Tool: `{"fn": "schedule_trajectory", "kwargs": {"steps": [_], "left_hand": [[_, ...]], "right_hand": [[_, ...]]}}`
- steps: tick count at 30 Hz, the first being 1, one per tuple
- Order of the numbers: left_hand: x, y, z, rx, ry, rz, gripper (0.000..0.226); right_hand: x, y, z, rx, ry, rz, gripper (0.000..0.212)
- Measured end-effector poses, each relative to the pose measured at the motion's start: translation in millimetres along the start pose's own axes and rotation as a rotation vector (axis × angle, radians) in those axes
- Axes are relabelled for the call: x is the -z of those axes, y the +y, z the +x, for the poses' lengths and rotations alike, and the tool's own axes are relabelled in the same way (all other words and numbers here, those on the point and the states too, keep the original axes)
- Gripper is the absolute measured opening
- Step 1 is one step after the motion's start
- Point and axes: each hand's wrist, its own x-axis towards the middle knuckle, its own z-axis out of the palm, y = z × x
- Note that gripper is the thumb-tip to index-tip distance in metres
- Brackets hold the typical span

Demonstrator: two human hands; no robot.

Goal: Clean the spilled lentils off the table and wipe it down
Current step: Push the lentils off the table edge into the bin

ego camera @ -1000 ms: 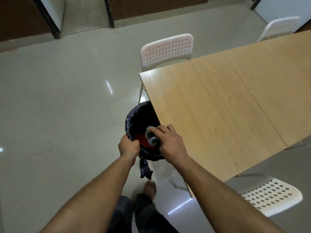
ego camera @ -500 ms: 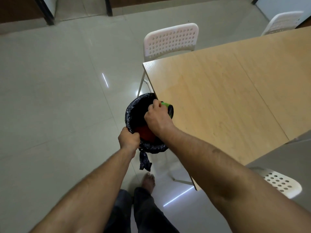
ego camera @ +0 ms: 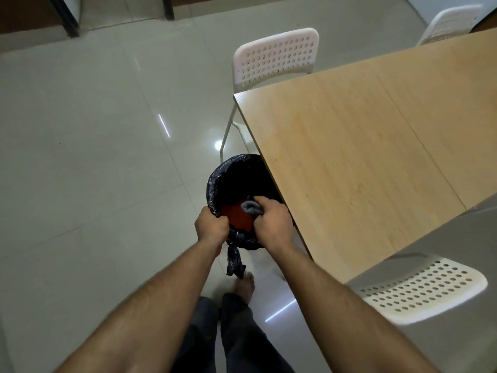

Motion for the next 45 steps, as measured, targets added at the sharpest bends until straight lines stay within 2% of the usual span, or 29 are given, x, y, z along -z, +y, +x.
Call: {"fn": "schedule_trajectory", "kwargs": {"steps": [2, 7, 10, 14, 22, 27, 31, 33, 35, 37, 39, 40, 41, 42, 43, 45], "left_hand": [[1, -5, 5, 0.002, 0.003, 0.027, 0.026], [-2, -25, 29, 0.004, -0.024, 0.056, 0.028], [-10, -50, 59, 0.01, -0.035, 0.086, 0.028], [-31, -94, 114, 0.026, -0.043, 0.109, 0.033], [-87, -191, 234, 0.093, -0.049, 0.127, 0.03], [-111, -242, 281, 0.158, -0.063, 0.087, 0.03], [-116, -250, 288, 0.157, -0.059, 0.068, 0.034], [-121, -243, 286, 0.127, -0.05, 0.189, 0.04], [-124, -232, 277, 0.061, -0.011, 0.364, 0.058], [-126, -215, 258, -0.174, -0.002, 0.41, 0.075], [-133, -197, 233, -0.509, -0.125, 0.282, 0.071], [-137, -187, 222, -0.593, -0.269, 0.208, 0.068], [-142, -184, 215, -0.593, -0.414, 0.166, 0.065], [-152, -191, 219, -0.553, -0.507, 0.135, 0.065], [-159, -201, 229, -0.399, -0.556, 0.09, 0.07], [-173, -233, 266, 0.037, -0.529, -0.083, 0.096]], "right_hand": [[-6, 4, 3, -0.039, 0.059, 0.176, 0.059], [-49, 26, 28, -0.327, 0.071, 0.635, 0.028], [-87, 48, 50, -0.549, 0.058, 0.993, 0.033], [-139, 82, 81, -0.688, 0.037, 1.256, 0.035], [-274, 161, 137, -0.735, -0.037, 1.328, 0.044], [-320, 188, 167, -0.728, -0.076, 1.303, 0.042], [-335, 195, 179, -0.704, -0.098, 1.286, 0.045], [-337, 196, 181, -0.691, -0.116, 1.273, 0.044], [-334, 197, 180, -0.689, -0.129, 1.257, 0.045], [-326, 196, 178, -0.697, -0.124, 1.252, 0.048], [-322, 194, 177, -0.687, -0.144, 1.257, 0.049], [-319, 193, 178, -0.675, -0.168, 1.254, 0.048], [-317, 190, 177, -0.672, -0.191, 1.251, 0.047], [-315, 189, 177, -0.671, -0.199, 1.249, 0.046], [-315, 189, 178, -0.671, -0.197, 1.254, 0.046], [-312, 192, 181, -0.651, -0.19, 1.296, 0.046]]}}
